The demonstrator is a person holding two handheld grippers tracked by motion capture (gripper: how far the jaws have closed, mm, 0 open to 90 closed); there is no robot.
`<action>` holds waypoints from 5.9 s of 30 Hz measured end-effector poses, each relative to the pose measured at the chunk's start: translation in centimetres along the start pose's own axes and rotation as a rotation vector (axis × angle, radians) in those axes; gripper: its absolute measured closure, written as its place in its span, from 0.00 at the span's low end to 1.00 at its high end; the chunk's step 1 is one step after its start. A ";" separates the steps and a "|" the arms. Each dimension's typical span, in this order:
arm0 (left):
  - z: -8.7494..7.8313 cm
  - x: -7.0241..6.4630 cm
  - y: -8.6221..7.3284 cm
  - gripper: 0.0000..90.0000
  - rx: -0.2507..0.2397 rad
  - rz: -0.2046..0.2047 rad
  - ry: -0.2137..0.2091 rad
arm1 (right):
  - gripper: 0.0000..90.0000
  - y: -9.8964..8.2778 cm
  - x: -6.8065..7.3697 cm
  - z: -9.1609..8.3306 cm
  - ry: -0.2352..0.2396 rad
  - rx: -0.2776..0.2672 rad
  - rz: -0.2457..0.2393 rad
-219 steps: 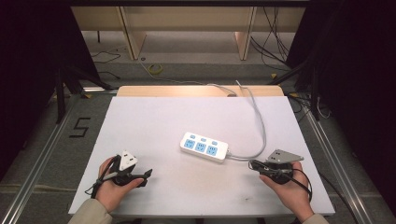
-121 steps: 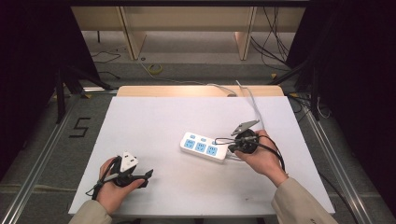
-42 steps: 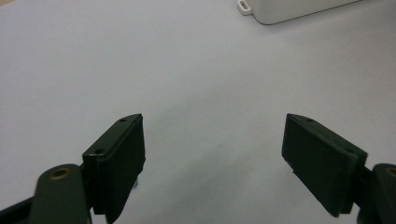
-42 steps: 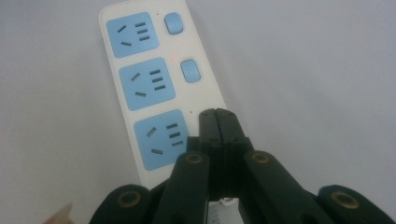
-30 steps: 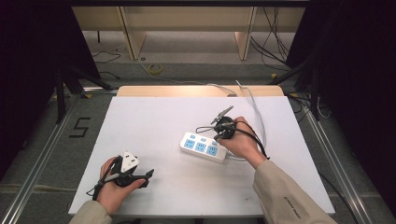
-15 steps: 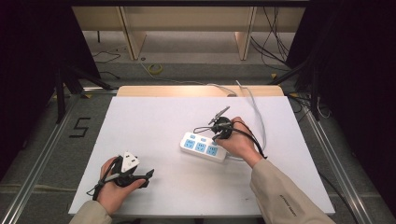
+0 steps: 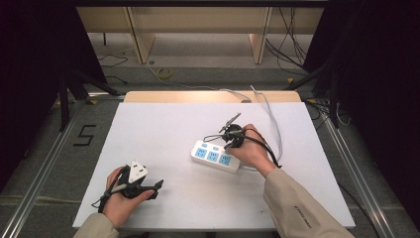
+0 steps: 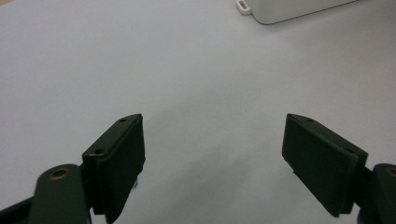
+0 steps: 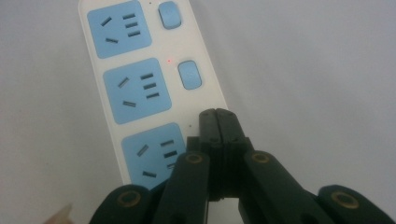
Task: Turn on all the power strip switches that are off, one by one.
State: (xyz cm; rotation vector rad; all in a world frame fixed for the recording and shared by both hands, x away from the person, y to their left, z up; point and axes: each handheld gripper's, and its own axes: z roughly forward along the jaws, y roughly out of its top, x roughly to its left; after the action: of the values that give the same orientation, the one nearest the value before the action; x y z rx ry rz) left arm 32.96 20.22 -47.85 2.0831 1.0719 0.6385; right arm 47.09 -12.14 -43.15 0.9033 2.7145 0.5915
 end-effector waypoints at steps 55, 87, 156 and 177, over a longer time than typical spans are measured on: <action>0.2 -0.3 0.1 0.23 0.002 0.001 -0.021 | 1.00 0.1 -0.5 0.5 0.045 0.027 0.032; 0.0 -0.2 0.1 0.23 0.000 0.004 -0.019 | 1.00 1.7 -0.4 -1.2 0.027 -0.027 0.031; -0.3 -0.2 0.2 0.23 -0.019 -0.001 -0.011 | 1.00 6.0 1.5 0.7 0.031 -0.015 -0.018; -0.3 -0.2 0.2 0.23 -0.018 0.002 -0.013 | 1.00 7.0 1.6 1.6 0.032 -0.010 -0.017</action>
State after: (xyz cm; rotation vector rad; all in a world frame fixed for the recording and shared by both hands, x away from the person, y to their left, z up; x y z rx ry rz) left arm 32.78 20.08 -47.55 2.0705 1.0533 0.6331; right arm 50.01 -5.56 -41.58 0.8741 2.7421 0.6211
